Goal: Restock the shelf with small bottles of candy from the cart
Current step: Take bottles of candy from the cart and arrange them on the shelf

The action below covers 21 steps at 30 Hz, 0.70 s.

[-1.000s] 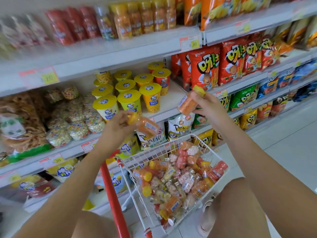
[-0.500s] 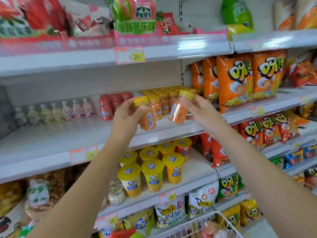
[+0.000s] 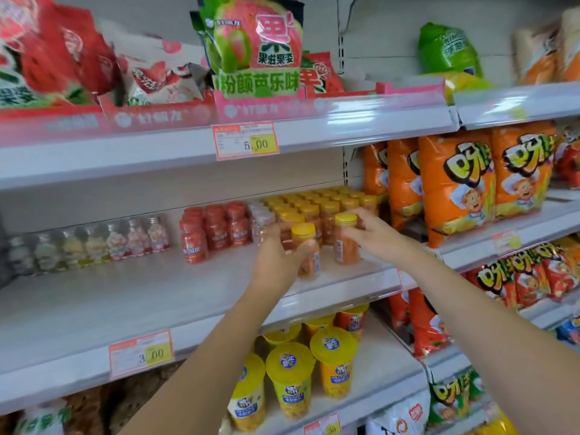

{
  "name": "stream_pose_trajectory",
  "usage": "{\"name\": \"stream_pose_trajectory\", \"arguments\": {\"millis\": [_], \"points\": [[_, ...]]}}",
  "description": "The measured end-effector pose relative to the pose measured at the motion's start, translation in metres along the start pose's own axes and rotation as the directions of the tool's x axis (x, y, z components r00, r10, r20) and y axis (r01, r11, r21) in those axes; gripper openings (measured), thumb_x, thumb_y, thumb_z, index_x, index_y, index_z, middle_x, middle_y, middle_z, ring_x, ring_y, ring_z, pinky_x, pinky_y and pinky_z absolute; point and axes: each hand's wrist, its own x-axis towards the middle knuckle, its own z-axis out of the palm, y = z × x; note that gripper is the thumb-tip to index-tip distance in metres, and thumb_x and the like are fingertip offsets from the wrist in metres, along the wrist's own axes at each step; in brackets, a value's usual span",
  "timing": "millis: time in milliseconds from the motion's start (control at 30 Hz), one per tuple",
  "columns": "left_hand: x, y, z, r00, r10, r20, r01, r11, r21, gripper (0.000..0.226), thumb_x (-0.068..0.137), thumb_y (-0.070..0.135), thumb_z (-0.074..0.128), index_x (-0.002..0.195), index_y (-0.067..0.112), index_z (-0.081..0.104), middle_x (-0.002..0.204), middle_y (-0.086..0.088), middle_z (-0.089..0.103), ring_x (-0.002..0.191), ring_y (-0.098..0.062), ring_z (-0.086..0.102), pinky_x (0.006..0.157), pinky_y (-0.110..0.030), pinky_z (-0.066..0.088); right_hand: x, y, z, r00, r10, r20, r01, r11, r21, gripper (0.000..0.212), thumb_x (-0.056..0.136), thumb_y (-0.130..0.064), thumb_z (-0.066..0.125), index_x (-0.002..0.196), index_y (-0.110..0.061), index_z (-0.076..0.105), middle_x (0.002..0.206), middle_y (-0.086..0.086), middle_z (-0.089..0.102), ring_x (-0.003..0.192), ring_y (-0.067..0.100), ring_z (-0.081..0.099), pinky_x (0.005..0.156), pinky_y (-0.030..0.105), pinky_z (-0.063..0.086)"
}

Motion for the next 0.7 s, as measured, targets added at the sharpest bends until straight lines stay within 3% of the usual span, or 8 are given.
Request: {"name": "stream_pose_trajectory", "arguments": {"millis": [67, 133, 167, 267, 367, 533, 633, 700], "points": [[0.002, -0.001, 0.007, 1.000, -0.017, -0.023, 0.018, 0.999, 0.039, 0.051, 0.074, 0.039, 0.077, 0.113, 0.020, 0.049, 0.102, 0.005, 0.066, 0.097, -0.016, 0.063, 0.087, -0.044, 0.053, 0.002, 0.002, 0.002, 1.000, 0.000, 0.024, 0.000, 1.000, 0.005, 0.048, 0.084, -0.020, 0.069, 0.126, -0.021, 0.044, 0.115, -0.003, 0.058, 0.106, 0.011, 0.055, 0.095, 0.029, 0.043], [0.002, 0.002, 0.008, 0.997, -0.059, 0.041, 0.053, 0.991, 0.120, 0.050, 0.072, 0.037, 0.079, 0.106, 0.022, 0.046, 0.095, 0.009, 0.065, 0.092, -0.014, 0.062, 0.086, -0.034, 0.051, 0.004, 0.007, 0.003, 0.999, -0.028, -0.023, 0.028, 0.999, -0.016, 0.061, 0.068, -0.034, 0.084, 0.115, -0.023, 0.047, 0.108, -0.009, 0.060, 0.097, 0.004, 0.056, 0.093, 0.029, 0.044], [0.001, 0.004, 0.006, 0.990, -0.093, 0.106, 0.074, 0.982, 0.171, 0.048, 0.073, 0.032, 0.079, 0.107, 0.023, 0.046, 0.096, 0.009, 0.064, 0.092, -0.013, 0.062, 0.083, -0.030, 0.049, 0.006, 0.012, 0.001, 0.998, -0.012, -0.055, 0.011, 1.000, -0.021, 0.072, 0.060, -0.040, 0.088, 0.117, -0.021, 0.048, 0.109, -0.009, 0.061, 0.098, 0.006, 0.058, 0.094, 0.032, 0.047], [0.000, 0.012, -0.004, 0.943, -0.184, 0.277, 0.117, 0.963, 0.242, 0.040, 0.077, 0.023, 0.076, 0.111, 0.021, 0.054, 0.105, 0.006, 0.066, 0.090, -0.009, 0.061, 0.075, -0.021, 0.046, 0.007, 0.020, -0.010, 0.999, 0.026, -0.023, -0.026, 0.999, 0.027, 0.086, 0.057, -0.026, 0.086, 0.131, -0.017, 0.043, 0.117, -0.001, 0.062, 0.107, 0.015, 0.059, 0.096, 0.040, 0.049], [-0.001, 0.017, -0.001, 0.947, -0.189, 0.260, 0.121, 0.959, 0.256, 0.041, 0.077, 0.024, 0.077, 0.113, 0.018, 0.058, 0.104, 0.007, 0.065, 0.088, -0.007, 0.059, 0.068, -0.015, 0.042, 0.010, 0.024, -0.020, 0.995, 0.039, 0.095, -0.049, 0.993, 0.107, 0.090, 0.059, -0.022, 0.081, 0.138, -0.021, 0.037, 0.119, 0.001, 0.060, 0.111, 0.015, 0.059, 0.099, 0.042, 0.048], [-0.005, 0.020, 0.025, 0.979, -0.188, 0.080, 0.126, 0.862, 0.491, 0.047, 0.075, 0.048, 0.074, 0.107, 0.015, 0.060, 0.102, 0.000, 0.064, 0.093, -0.019, 0.058, 0.081, -0.031, 0.048, 0.009, 0.023, -0.021, 0.994, 0.010, 0.110, -0.006, 0.999, -0.031, 0.075, 0.066, -0.020, 0.085, 0.129, -0.024, 0.044, 0.116, -0.009, 0.061, 0.108, 0.007, 0.057, 0.100, 0.033, 0.045], [-0.001, 0.024, 0.025, 0.937, -0.273, 0.216, 0.126, 0.844, 0.521, 0.033, 0.080, 0.043, 0.069, 0.102, 0.017, 0.065, 0.102, -0.003, 0.065, 0.094, -0.020, 0.059, 0.085, -0.033, 0.050, 0.007, 0.029, -0.025, 0.995, 0.009, 0.096, -0.001, 0.996, -0.087, 0.083, 0.062, -0.024, 0.088, 0.133, -0.022, 0.045, 0.121, -0.005, 0.062, 0.112, 0.014, 0.058, 0.101, 0.040, 0.046], [-0.001, 0.029, 0.020, 0.909, -0.314, 0.274, 0.158, 0.868, 0.471, 0.015, 0.083, 0.034, 0.068, 0.087, 0.021, 0.062, 0.093, 0.001, 0.062, 0.083, -0.014, 0.056, 0.074, -0.026, 0.046, 0.006, 0.032, -0.028, 0.993, 0.019, 0.113, -0.011, 0.998, -0.068, 0.086, 0.063, -0.021, 0.087, 0.135, -0.022, 0.042, 0.122, -0.005, 0.061, 0.113, 0.014, 0.057, 0.102, 0.040, 0.045]]}}
